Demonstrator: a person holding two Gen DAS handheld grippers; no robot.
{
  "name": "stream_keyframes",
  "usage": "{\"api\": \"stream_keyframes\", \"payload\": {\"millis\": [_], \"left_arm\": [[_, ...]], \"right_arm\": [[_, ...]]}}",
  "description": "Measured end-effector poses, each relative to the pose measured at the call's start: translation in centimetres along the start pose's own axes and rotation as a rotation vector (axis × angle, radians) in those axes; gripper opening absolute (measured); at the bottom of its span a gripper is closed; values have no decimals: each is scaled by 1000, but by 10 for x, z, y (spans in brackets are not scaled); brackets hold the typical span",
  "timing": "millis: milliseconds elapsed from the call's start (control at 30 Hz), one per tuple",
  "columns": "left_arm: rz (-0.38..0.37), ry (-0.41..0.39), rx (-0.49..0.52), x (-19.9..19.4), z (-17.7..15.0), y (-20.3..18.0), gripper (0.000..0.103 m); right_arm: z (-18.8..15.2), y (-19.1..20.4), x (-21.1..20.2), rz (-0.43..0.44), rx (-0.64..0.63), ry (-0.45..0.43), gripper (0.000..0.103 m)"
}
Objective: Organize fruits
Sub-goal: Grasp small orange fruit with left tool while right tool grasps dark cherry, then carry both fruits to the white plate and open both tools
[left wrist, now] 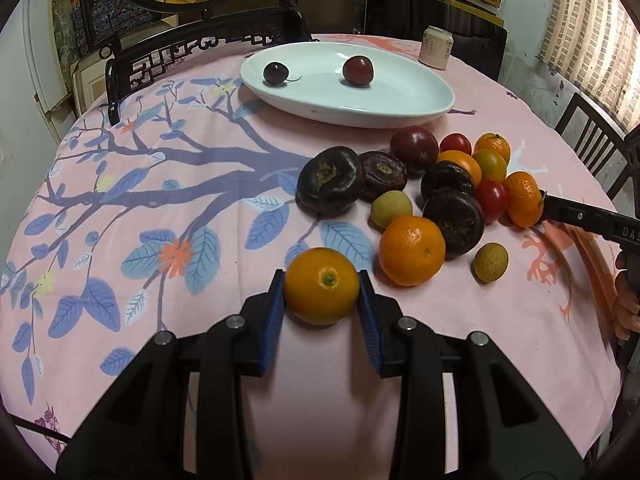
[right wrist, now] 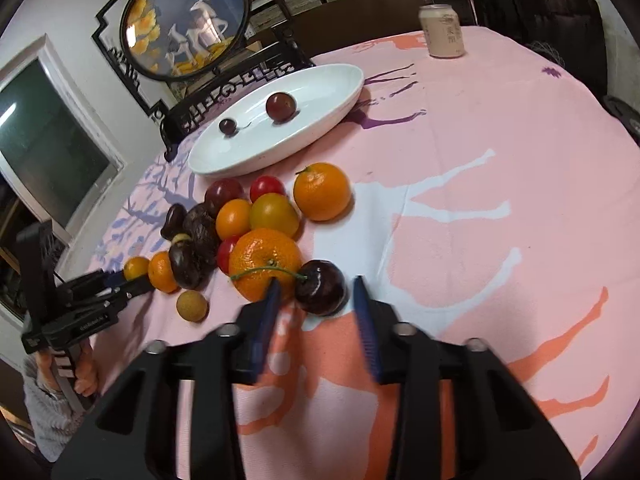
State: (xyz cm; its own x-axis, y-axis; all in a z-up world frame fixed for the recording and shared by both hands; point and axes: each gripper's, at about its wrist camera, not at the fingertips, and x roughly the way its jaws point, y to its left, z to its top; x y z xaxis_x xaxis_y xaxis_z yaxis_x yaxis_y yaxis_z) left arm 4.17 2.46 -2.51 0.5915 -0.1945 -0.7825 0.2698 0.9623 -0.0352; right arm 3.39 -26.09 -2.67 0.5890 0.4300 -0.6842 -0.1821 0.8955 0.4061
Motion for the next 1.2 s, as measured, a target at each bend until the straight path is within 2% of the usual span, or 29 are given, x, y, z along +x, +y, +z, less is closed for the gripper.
{"api": "stream_keyframes", "payload": {"millis": [133, 367, 500, 733, 867, 967, 1067, 1200], "left_arm": [[0, 0, -3, 0, 0, 1, 36], [7, 0, 3, 1, 0, 0, 36], [23, -2, 23, 3, 1, -4, 36], [8, -7, 16, 3, 2, -4, 35], [26, -21, 2, -1, 4, -3, 35], [43, -44, -4, -8, 13, -2, 35], [28, -86, -13, -20, 37, -1, 35], [21, -113, -14, -17, 74, -1, 35]], "right_arm": [[1, -3, -5, -24, 13, -25, 35], [-2, 12, 8, -73, -70, 28, 35], [3, 14, 14, -104, -93, 23, 30], [5, 13, 16, -107, -98, 16, 27], [5, 10, 4, -93, -72, -32, 27], [7, 8, -5, -85, -52, -67, 27], [14, 7, -13, -65, -27, -95, 27], [41, 16, -21, -37, -33, -119, 27]]}}
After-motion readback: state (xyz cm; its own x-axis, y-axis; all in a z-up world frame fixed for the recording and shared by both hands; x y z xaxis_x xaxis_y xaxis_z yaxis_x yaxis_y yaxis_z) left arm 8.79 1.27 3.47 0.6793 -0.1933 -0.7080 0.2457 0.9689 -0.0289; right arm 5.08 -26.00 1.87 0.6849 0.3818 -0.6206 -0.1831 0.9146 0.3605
